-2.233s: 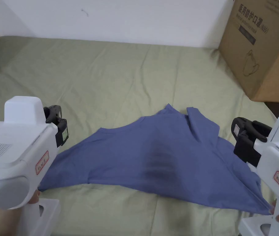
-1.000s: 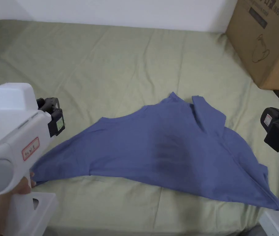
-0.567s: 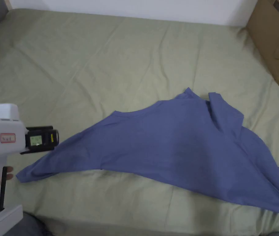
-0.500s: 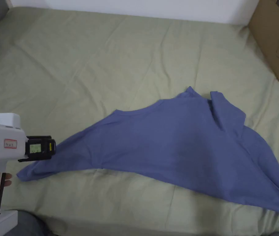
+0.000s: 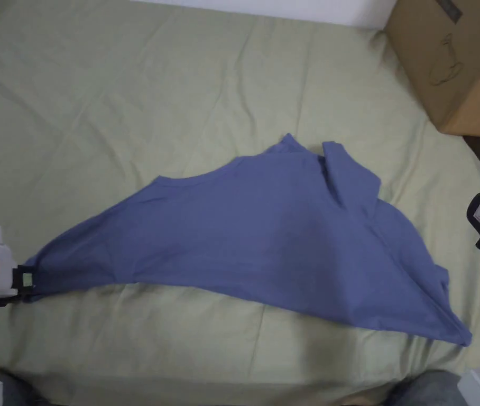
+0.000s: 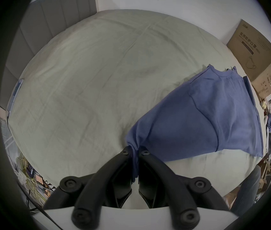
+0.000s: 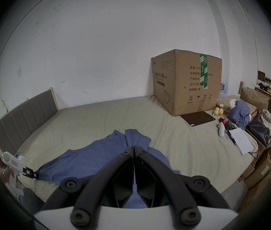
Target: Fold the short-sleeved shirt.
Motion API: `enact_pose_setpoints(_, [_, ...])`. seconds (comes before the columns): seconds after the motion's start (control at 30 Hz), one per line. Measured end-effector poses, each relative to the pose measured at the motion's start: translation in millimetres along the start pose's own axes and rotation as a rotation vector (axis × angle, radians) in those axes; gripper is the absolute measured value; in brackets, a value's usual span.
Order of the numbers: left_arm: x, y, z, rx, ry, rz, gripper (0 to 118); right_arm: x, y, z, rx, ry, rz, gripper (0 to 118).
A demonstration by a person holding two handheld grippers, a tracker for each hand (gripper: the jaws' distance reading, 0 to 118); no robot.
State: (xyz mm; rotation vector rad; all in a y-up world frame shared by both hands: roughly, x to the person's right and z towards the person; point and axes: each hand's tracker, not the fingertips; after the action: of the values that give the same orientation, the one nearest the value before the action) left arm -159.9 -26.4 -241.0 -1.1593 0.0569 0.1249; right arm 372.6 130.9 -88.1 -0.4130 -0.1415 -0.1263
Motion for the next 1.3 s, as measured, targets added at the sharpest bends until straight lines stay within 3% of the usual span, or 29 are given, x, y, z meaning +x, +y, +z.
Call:
enact_pose_setpoints(0.2, [-7, -1, 52, 0.195, -0.081, 0.122, 2, 34, -2, -5, -0.115, -0.091, -0.025, 0])
enact_pose_setpoints(0.3, [-1, -2, 80, 0.26, -0.138, 0.16, 2, 63, -7, -14, -0.2, -0.128, -0.081, 0])
enact_pose_setpoints(0.33, [0, -2, 88, 0.277, -0.157, 0.16, 2, 74, -9, -18, -0.245, -0.14, -0.114, 5])
enact_pose_setpoints(0.37, [1, -2, 93, 0.29, -0.16, 0.158, 2, 83, -11, -22, -0.275, -0.137, -0.138, 21])
enact_pose_setpoints(0.4, [3, 0, 96, 0.294, -0.162, 0.157, 2, 95, -14, -29, -0.309, -0.141, -0.157, 46])
enact_pose_setpoints(0.43, [4, 0, 100, 0.301, -0.166, 0.156, 2, 104, -17, -39, -0.379, -0.168, -0.15, 88])
enact_pose_setpoints(0.47, [5, 0, 102, 0.306, -0.167, 0.155, 2, 111, -20, -47, -0.428, -0.2, -0.142, 106])
enact_pose_setpoints(0.5, [6, -1, 103, 0.306, -0.167, 0.155, 2, 117, -22, -53, -0.449, -0.213, -0.129, 109])
enact_pose_setpoints(0.6, [2, 1, 97, 0.294, -0.165, 0.162, 2, 134, -28, -80, -0.513, -0.287, -0.105, 109])
enact_pose_setpoints(0.77, [0, -2, 88, 0.27, -0.139, 0.176, 2, 152, -35, -131, -0.575, -0.352, -0.161, 109])
enact_pose_setpoints(1.03, [8, -2, 87, 0.276, -0.125, 0.23, 2, 155, -44, -198, -0.667, -0.353, -0.231, 105])
enact_pose_setpoints(1.3, [14, 5, 82, 0.275, -0.112, 0.222, 2, 159, -69, -218, -0.777, -0.411, -0.206, 80])
